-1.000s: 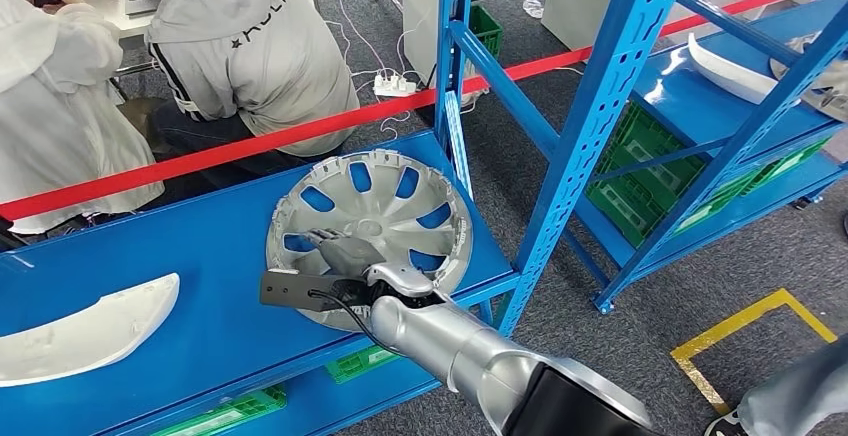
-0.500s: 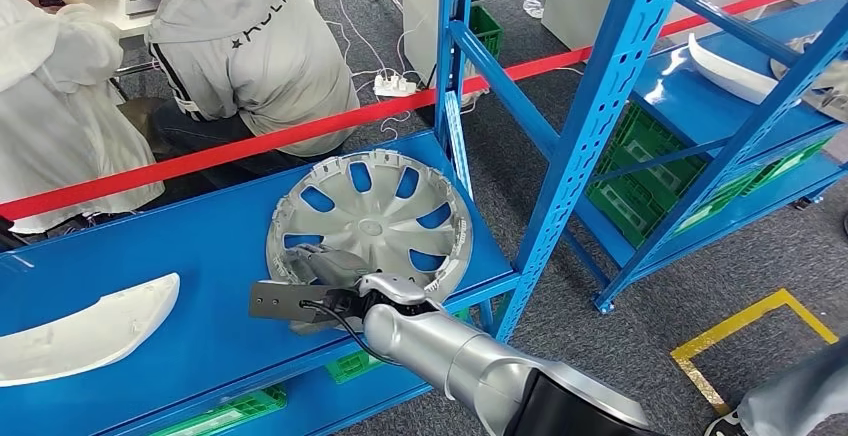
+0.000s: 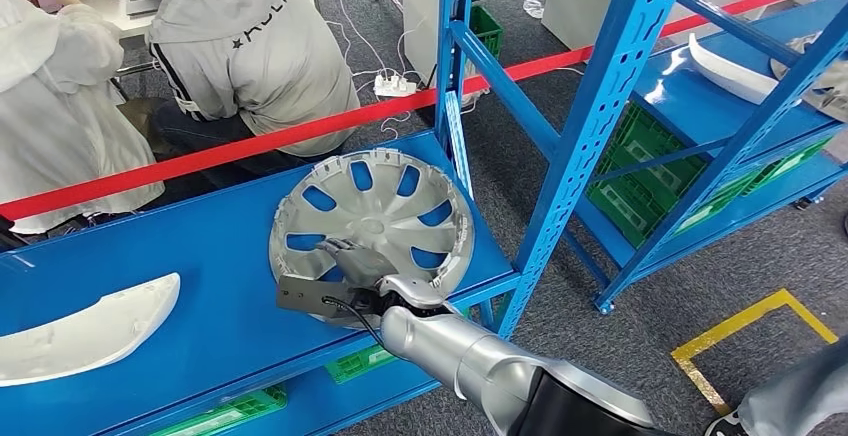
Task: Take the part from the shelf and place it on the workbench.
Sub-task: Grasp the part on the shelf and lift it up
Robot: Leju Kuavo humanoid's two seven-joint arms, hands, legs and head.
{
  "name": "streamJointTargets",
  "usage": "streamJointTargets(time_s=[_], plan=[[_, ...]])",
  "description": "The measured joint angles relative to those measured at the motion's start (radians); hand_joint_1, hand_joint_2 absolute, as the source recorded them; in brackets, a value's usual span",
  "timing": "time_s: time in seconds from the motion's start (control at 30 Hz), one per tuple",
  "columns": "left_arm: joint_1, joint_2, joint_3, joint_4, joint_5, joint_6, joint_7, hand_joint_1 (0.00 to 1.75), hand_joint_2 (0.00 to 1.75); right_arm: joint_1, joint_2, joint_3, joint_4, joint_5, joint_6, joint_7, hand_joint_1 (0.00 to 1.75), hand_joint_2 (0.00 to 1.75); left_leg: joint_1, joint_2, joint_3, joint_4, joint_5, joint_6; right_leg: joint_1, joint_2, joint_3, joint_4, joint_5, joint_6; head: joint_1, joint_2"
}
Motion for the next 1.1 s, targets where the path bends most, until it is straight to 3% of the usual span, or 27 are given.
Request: streamJointTargets(time_s=[0.1,0.2,0.23,1.1], plan=[[0.0,0.0,0.0,0.0,-0.004,0.0,0.002,0.0,0.0,0.01,-0.01,-0.017,0.006,0.0,-0.014,0.002,0.07,1.75,0.0,0.0,0.001,0.0,0.0,0.0,0.0,0.0,0.0,0.0,0.0,0.0,0.0,0.0],[-0.001,-0.001,0.0,0.0,-0.006,0.0,0.002,0.0,0.0,0.015,-0.014,-0.033,0.006,-0.006,-0.008,0.002,1.38,1.75,0.0,0.001,0.002,0.0,0.0,0.0,0.0,0.0,0.002,0.0,0.0,0.0,0.0,0.0],[-0.002,-0.001,0.0,0.0,-0.006,0.0,0.001,0.0,0.0,0.017,-0.014,-0.039,0.006,-0.008,-0.006,0.002,1.75,1.75,0.0,0.001,0.003,0.0,0.0,0.0,0.0,0.0,0.002,0.0,-0.001,0.0,0.0,0.0],[-0.003,-0.001,0.013,-0.001,0.002,0.004,-0.015,0.0,0.0,0.024,-0.017,-0.107,0.006,0.003,0.005,-0.027,1.75,1.75,0.0,0.001,0.01,0.0,0.0,0.0,0.0,0.0,0.01,0.0,-0.001,0.001,0.0,0.0]])
